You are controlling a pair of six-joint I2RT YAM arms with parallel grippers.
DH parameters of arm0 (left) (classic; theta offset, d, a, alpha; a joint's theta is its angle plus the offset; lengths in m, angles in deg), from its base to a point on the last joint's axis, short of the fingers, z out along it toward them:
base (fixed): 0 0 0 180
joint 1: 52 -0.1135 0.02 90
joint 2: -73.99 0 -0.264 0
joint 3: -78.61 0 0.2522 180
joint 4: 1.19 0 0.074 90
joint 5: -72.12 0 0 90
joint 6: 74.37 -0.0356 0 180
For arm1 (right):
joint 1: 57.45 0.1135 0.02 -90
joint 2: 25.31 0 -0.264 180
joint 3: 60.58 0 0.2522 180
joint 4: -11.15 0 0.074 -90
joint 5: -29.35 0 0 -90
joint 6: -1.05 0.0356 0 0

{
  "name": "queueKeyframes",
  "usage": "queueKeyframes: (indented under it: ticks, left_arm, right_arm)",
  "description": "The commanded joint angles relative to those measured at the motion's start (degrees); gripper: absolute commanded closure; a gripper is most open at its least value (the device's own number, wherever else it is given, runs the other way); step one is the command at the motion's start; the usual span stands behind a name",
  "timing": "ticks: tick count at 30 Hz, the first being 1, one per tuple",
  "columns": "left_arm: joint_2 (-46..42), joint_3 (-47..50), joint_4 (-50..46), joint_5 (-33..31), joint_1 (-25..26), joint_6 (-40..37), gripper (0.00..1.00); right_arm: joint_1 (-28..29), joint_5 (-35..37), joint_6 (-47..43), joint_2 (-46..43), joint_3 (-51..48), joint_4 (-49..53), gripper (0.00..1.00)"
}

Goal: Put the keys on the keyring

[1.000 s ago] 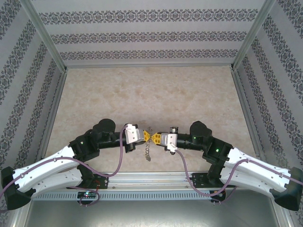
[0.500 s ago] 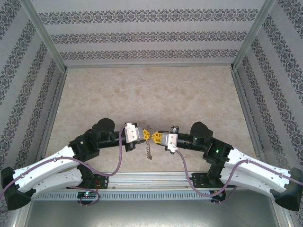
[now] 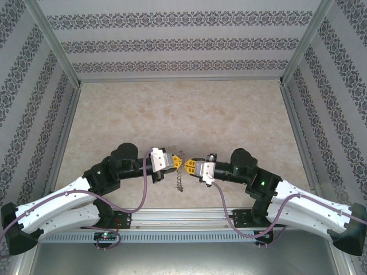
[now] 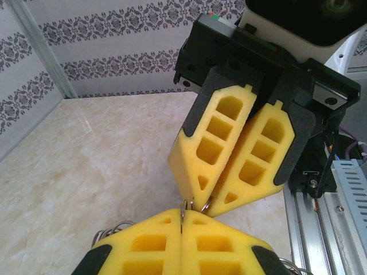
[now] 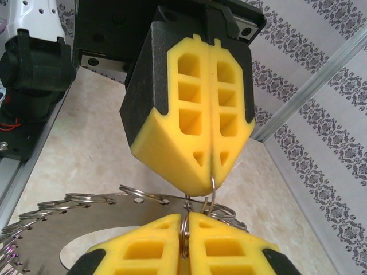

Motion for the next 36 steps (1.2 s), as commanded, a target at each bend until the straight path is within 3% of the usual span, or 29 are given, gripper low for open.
queueKeyframes:
  ticks: [1,5,16,25,36]
  left_arm:
    - [-2.0,-1.5,9.2,-1.1,-1.1,1.0,1.0]
    - [-2.5,-0.8,9.2,-1.5,-1.2,0.9,1.0]
    - [-3.3,1.7,11.5,2.2,-1.6,0.5,1.0]
    - [-2.6,2.9,13.9,10.0,-1.7,2.3,1.0]
    - [-2.8,3.8,14.2,11.3,-1.7,3.0,1.0]
  right_arm:
    - [1.0,-0.9,0.4,0.1,-2.0,2.0,0.85]
    - [1.0,-0.7,1.7,-1.8,-2.5,1.8,0.78]
    - [1.0,5.7,9.9,-12.6,-3.1,0.1,0.74]
    - [1.0,1.2,13.2,-7.3,2.1,0.7,0.77]
    - [1.0,-3.2,14.1,-2.8,2.8,-2.2,0.77]
